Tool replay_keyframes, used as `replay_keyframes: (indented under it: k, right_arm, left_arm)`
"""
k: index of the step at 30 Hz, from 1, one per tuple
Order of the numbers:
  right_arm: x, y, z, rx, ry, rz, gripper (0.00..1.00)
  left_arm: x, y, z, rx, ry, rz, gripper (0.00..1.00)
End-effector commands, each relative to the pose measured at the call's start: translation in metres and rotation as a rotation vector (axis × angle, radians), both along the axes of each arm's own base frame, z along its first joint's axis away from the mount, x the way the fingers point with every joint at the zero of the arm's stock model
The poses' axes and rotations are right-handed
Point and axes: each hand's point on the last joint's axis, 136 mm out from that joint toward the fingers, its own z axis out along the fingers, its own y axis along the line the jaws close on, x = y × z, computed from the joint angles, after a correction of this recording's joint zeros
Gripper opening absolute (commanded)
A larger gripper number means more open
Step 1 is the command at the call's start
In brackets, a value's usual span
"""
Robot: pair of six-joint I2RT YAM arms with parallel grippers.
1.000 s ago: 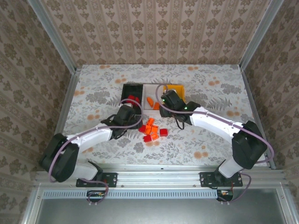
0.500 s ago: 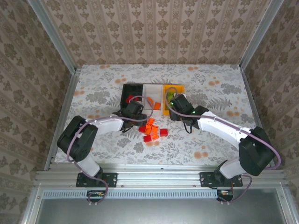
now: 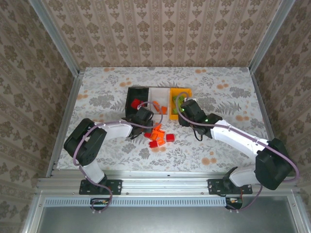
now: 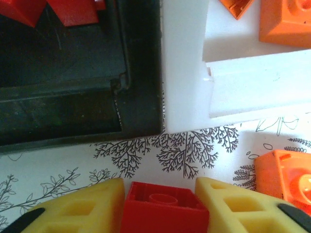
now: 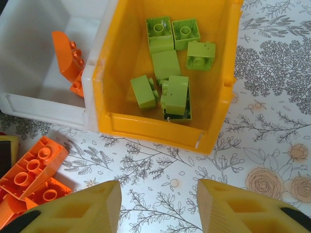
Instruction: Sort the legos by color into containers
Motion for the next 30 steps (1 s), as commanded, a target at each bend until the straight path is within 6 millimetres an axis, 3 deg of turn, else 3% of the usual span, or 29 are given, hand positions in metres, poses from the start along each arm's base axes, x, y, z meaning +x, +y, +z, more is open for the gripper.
replay_keyframes:
  k: [1,8,13,17,19,22,30]
  right_arm:
    - [-0.001,0.001,0.004,0.064,-0.032,-0.013,0.45]
    - [-0.003,-0.001,-0.001,0.064,-0.041,-0.02,0.44]
    - [-0.003,-0.012,0.002,0.081,-0.115,-0.067,0.43]
    - [-0.005,-0.018,0.002,0.078,-0.137,-0.077,0.44]
    - [-0.005,-0.015,-0.003,0.078,-0.122,-0.07,0.44]
    - [-0.005,-0.011,-0.009,0.087,-0.103,-0.058,0.44]
    - [-0.007,-0.011,-0.014,0.085,-0.094,-0.053,0.44]
  left_arm:
    - [0.0,0.004,0.008,0.029,-0.026,0.022,0.39]
    - [-0.001,0.005,0.022,0.031,-0.062,0.039,0.28]
    - [-0.003,0.007,0.063,0.014,-0.12,0.035,0.23]
    - [-0.001,0.013,0.103,0.008,-0.173,0.038,0.24]
    - [0.01,0.021,0.119,0.034,-0.192,0.055,0.25]
    - [0.036,0.034,0.128,0.057,-0.18,0.095,0.25]
    - [0.116,0.048,0.107,0.002,-0.08,0.166,0.22]
